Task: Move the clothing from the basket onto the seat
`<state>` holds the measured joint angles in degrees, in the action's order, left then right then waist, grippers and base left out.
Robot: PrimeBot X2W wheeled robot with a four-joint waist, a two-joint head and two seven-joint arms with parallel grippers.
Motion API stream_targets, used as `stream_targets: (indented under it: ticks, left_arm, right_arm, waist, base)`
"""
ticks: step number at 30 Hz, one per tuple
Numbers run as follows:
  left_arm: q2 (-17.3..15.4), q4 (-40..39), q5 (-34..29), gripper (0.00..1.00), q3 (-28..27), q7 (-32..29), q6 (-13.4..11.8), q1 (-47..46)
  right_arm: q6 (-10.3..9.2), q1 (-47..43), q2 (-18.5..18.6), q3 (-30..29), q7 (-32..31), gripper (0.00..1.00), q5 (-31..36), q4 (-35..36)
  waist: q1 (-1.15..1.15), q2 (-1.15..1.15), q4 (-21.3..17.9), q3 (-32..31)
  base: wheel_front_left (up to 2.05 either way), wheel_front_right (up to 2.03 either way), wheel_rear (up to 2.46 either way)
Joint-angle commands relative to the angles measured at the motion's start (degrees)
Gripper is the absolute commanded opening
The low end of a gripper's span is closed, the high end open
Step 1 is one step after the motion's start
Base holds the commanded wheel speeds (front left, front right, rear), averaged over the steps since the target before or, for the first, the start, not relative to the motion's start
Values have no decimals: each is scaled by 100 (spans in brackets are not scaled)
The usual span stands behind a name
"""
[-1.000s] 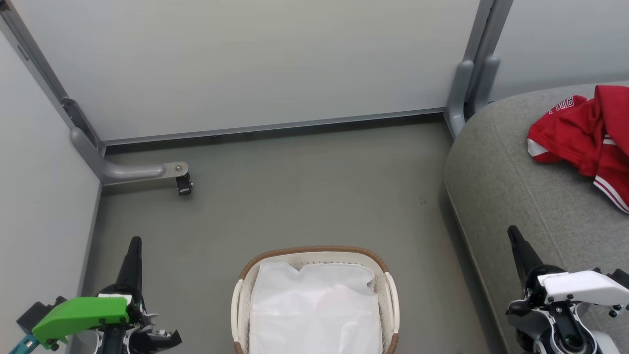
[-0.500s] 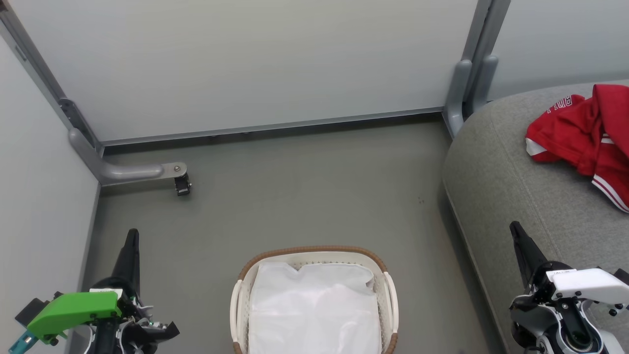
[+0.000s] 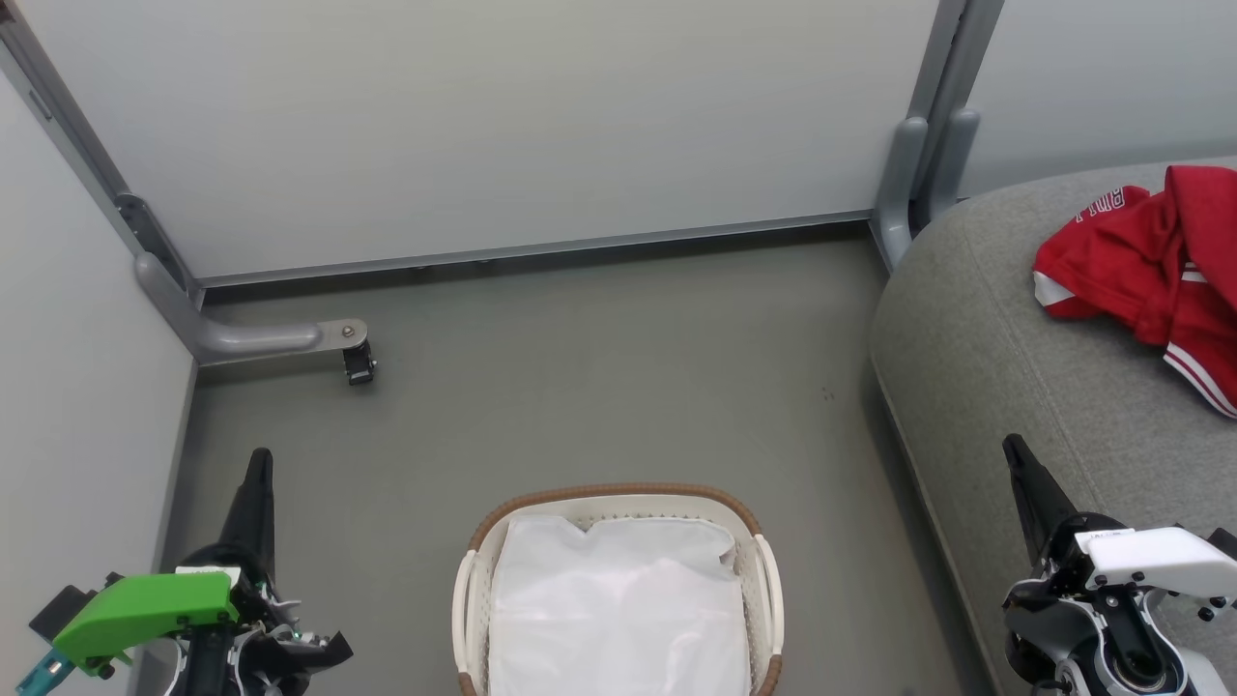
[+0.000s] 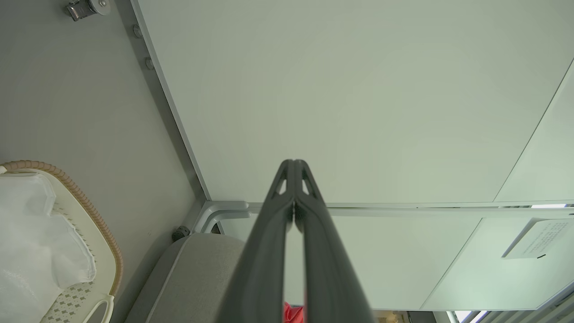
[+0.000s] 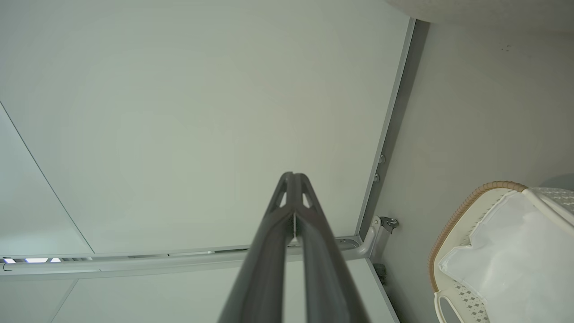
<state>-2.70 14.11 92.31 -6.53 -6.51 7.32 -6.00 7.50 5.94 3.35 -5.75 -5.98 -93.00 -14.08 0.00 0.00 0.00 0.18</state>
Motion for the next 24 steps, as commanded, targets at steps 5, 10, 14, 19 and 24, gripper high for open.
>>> stream_targets:
  ticks: [5, 10, 14, 19, 24]
  left_arm:
    - [-33, -11, 17, 0, -13, -26, 37, -55]
    - [-33, -11, 17, 0, -13, -26, 37, -55]
    - [-33, -12, 18, 0, -13, -26, 37, -55]
    - [-33, -12, 18, 0, -13, -25, 37, -55]
    - [-33, -12, 18, 0, -13, -25, 37, -55]
  right_arm:
    - [-2, 38, 15, -24, -13, 0, 1, 24]
    - [-2, 39, 11, -28, -20, 0, 8, 23]
    - [-2, 39, 8, -32, -26, 0, 12, 23]
    - [-2, 40, 6, -36, -32, 0, 12, 23]
    - [-2, 40, 4, -40, -37, 0, 14, 22]
  waist:
    - [0, 0, 0, 0]
    - [0, 0, 0, 0]
    - [0, 0, 0, 0]
    - [0, 0, 0, 0]
    - [0, 0, 0, 0]
  base:
    - [0, 0, 0]
    - [0, 0, 0]
    - [0, 0, 0]
    - [0, 0, 0]
    - [0, 0, 0]
